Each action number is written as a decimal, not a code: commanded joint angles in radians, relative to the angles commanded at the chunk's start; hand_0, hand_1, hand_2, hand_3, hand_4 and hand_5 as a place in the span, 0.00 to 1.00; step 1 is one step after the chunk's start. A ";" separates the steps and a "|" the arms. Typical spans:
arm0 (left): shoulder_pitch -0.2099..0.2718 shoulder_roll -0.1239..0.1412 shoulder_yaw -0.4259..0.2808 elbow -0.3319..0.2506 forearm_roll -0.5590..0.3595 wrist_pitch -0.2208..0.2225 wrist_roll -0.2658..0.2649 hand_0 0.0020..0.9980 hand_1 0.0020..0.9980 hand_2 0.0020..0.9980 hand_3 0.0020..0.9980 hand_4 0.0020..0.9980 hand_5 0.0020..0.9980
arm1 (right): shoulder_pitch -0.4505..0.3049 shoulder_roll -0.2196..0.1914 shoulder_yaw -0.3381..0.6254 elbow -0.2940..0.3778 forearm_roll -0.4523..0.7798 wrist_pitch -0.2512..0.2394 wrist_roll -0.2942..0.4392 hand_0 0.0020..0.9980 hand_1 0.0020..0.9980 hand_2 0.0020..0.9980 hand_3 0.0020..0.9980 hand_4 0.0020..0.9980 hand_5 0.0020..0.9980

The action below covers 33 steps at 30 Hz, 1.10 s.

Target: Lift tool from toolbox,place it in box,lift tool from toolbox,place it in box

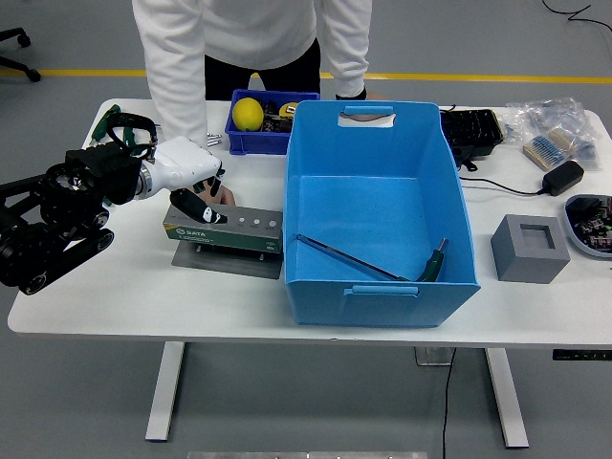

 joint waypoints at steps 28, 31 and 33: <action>0.001 -0.003 0.030 0.026 -0.018 -0.018 -0.004 0.54 0.28 0.24 0.15 0.85 0.80 | -0.001 0.001 0.010 0.000 -0.015 -0.002 -0.003 0.73 0.73 0.79 0.64 0.89 0.75; 0.000 -0.005 0.034 0.028 -0.017 -0.019 -0.005 0.54 0.28 0.24 0.15 0.85 0.80 | -0.001 0.002 0.012 0.000 -0.018 -0.002 -0.003 0.73 0.73 0.79 0.64 0.89 0.75; 0.000 -0.006 0.036 0.030 -0.018 -0.018 -0.006 0.54 0.28 0.24 0.15 0.85 0.80 | -0.002 0.002 0.013 0.001 -0.020 -0.002 -0.004 0.73 0.73 0.79 0.64 0.89 0.75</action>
